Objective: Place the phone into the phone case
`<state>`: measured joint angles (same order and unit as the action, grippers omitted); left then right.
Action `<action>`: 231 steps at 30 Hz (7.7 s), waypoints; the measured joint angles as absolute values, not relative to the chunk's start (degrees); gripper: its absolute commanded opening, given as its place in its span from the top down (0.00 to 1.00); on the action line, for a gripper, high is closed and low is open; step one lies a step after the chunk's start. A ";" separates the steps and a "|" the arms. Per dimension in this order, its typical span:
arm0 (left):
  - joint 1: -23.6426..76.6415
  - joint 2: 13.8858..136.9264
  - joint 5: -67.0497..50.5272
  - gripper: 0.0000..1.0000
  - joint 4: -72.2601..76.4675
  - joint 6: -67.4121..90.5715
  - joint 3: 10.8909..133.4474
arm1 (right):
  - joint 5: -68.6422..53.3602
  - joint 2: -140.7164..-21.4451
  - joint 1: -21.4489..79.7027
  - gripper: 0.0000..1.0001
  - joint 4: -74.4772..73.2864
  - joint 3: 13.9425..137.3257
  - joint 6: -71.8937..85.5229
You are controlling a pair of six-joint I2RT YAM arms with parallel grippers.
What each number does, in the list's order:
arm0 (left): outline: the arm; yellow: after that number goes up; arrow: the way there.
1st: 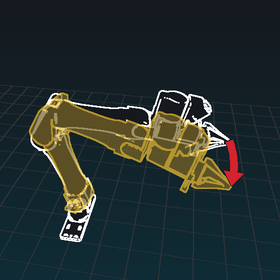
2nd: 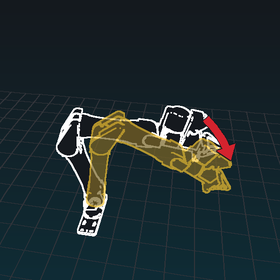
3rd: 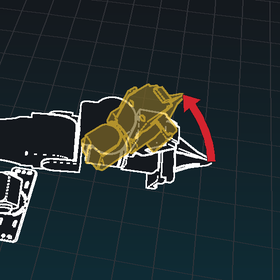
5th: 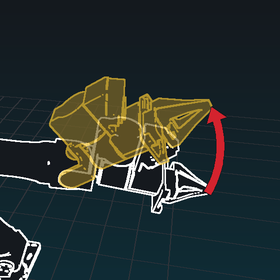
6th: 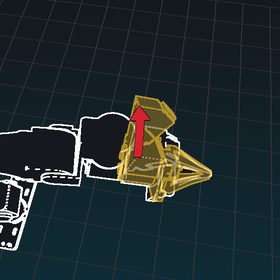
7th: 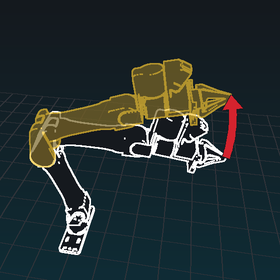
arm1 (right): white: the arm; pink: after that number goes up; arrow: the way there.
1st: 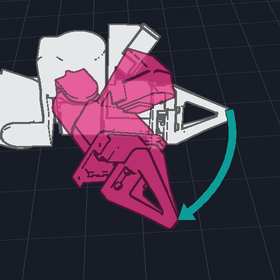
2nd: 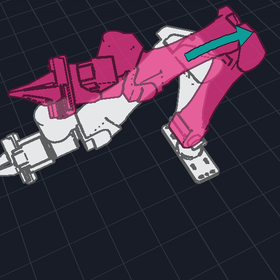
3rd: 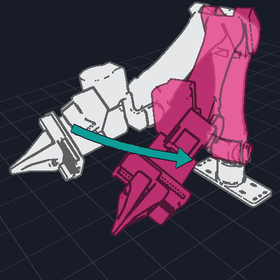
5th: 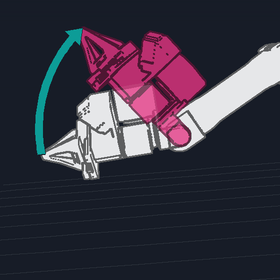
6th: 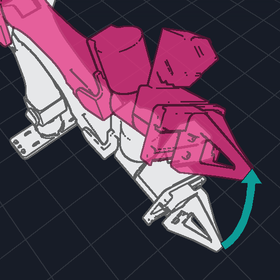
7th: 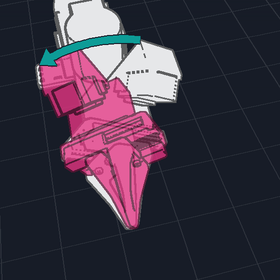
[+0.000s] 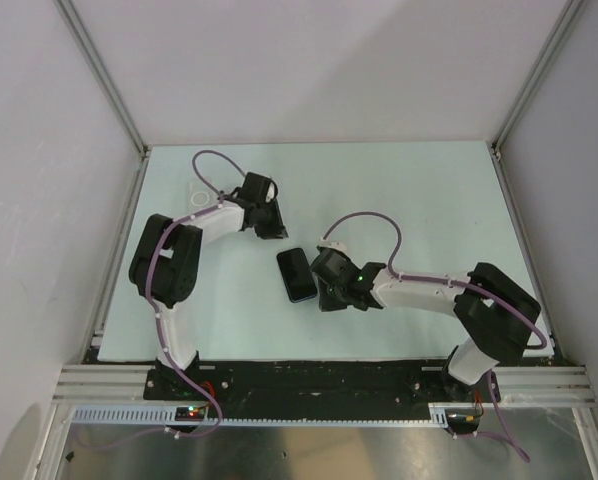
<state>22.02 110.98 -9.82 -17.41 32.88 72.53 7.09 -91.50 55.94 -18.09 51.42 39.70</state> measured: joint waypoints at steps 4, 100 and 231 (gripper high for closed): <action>22.44 111.00 -9.65 0.86 -17.19 32.93 72.03 | 7.01 -93.10 56.21 0.83 -15.07 51.37 41.65; 27.31 90.11 2.31 1.00 -17.26 45.65 45.84 | -4.34 -105.23 38.15 0.85 -12.97 65.10 29.30; 24.88 89.78 0.27 0.97 -17.23 46.46 49.17 | -0.58 -100.12 48.07 0.71 -12.84 57.74 37.10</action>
